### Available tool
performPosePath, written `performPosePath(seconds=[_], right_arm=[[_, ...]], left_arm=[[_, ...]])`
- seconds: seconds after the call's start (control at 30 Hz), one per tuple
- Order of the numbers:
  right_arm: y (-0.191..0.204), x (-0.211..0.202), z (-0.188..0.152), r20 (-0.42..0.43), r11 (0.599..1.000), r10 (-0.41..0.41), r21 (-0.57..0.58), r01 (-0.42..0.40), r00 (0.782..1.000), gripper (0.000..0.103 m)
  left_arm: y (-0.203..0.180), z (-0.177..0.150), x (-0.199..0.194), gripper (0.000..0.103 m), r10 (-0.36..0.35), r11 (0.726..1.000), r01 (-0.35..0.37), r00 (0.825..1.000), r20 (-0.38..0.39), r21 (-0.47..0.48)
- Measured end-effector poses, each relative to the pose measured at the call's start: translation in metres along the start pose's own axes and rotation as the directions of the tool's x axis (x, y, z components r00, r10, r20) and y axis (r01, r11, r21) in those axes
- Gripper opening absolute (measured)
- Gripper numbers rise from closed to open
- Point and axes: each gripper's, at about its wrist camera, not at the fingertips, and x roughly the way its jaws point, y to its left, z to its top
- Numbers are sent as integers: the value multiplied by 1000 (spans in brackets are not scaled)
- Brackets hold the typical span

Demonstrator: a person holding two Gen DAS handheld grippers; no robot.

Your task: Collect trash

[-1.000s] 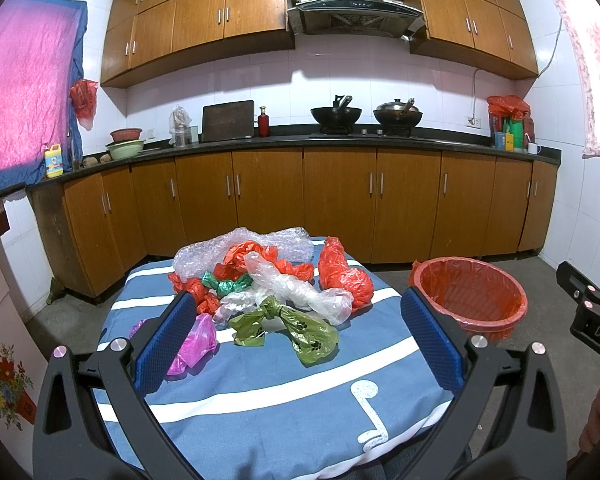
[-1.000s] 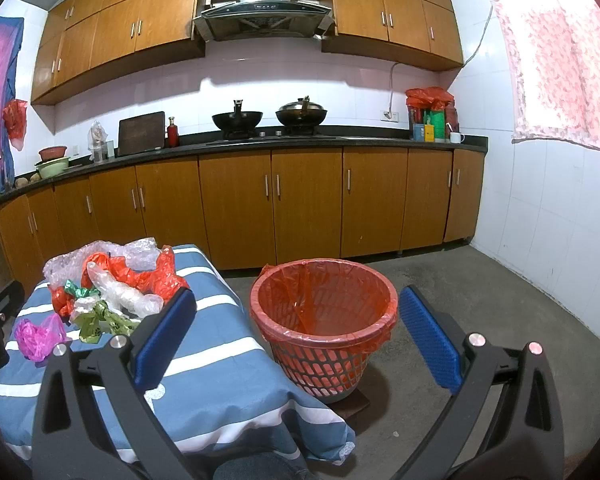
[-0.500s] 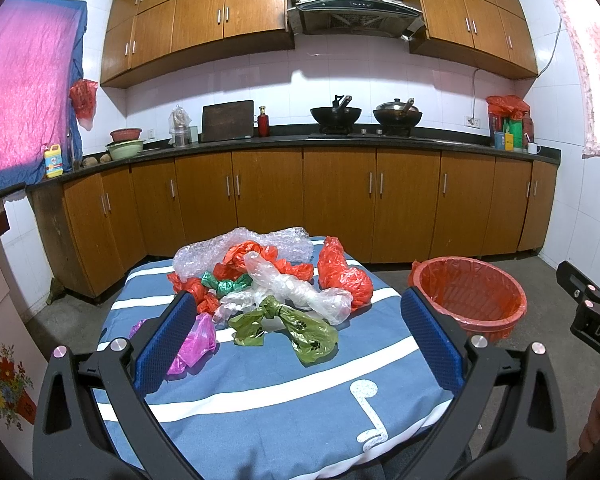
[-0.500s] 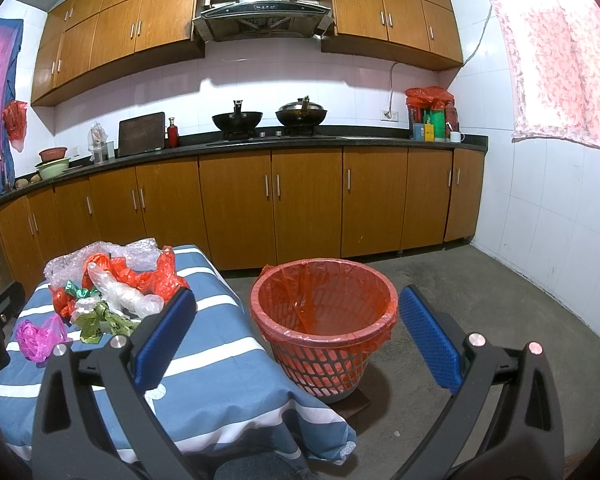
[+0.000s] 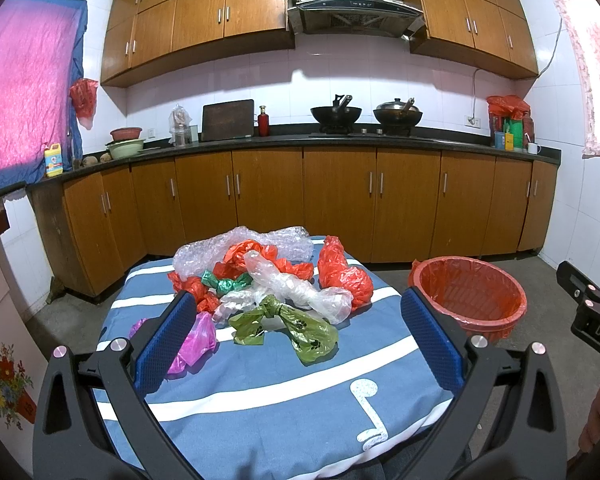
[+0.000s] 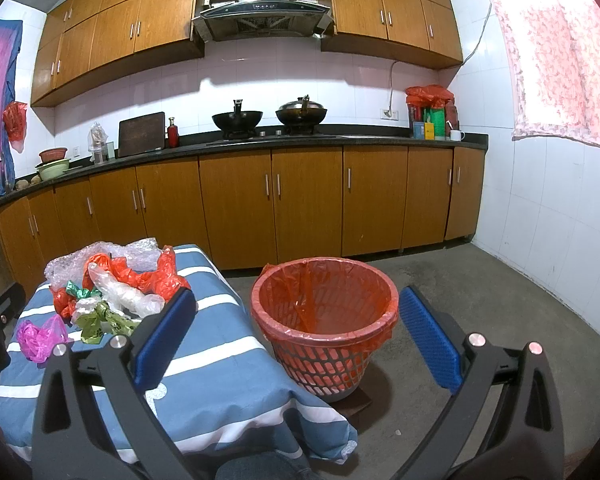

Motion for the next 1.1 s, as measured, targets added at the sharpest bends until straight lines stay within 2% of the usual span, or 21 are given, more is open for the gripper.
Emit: performPosePath(seconds=[0.57, 0.87, 0.93, 1.1], right_arm=[[6, 14, -6, -30, 1000, 22, -8, -22, 999, 99], [25, 59, -6, -149, 994, 105, 18, -104, 983, 99], [36, 74, -4, -170, 991, 132, 14, -132, 976, 97], [74, 121, 3, -228, 976, 207, -14, -216, 951, 81]], left_arm=[[1, -2, 5, 101, 19, 1000, -19, 1000, -20, -4], [33, -13, 32, 101, 91, 995, -95, 991, -99, -35], [48, -16, 40, 101, 121, 991, -128, 985, -121, -45], [86, -25, 62, 101, 206, 974, -219, 962, -181, -59]])
